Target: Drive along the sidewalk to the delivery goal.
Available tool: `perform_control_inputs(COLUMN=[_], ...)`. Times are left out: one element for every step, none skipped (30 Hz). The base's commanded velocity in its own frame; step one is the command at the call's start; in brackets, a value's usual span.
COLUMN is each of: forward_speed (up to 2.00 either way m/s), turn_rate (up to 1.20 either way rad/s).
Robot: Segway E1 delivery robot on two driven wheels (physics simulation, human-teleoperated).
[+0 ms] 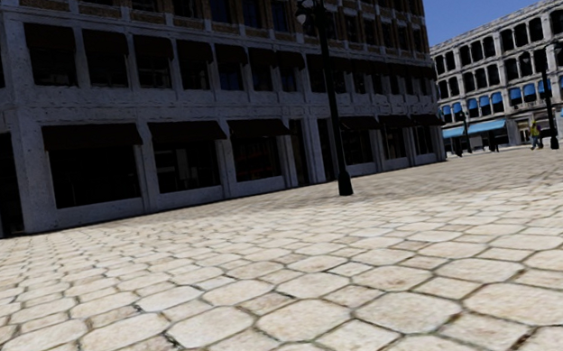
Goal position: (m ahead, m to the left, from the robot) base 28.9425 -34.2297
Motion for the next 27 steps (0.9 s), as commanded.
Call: perform_control_inputs(forward_speed=[2.00, 2.00, 2.00, 2.00, 2.00, 2.00, 2.00, 2.00, 2.00, 2.00, 2.00, 2.00, 2.00, 2.00, 2.00, 2.00, 2.00, 2.00, 2.00, 2.00, 2.00, 2.00, 2.00, 2.00, 2.00, 2.00, 2.00], turn_rate=[-1.18, -1.18, -1.17, -1.17, -1.17, -1.17, -1.17, -1.17, -1.17, -1.17, -1.16, -1.16, -1.15, -1.15, -1.14, -1.14, -1.14, -1.13, -1.13, -1.13, -1.08, -0.17, 0.00, 0.00, 0.00, 0.00, 0.00])
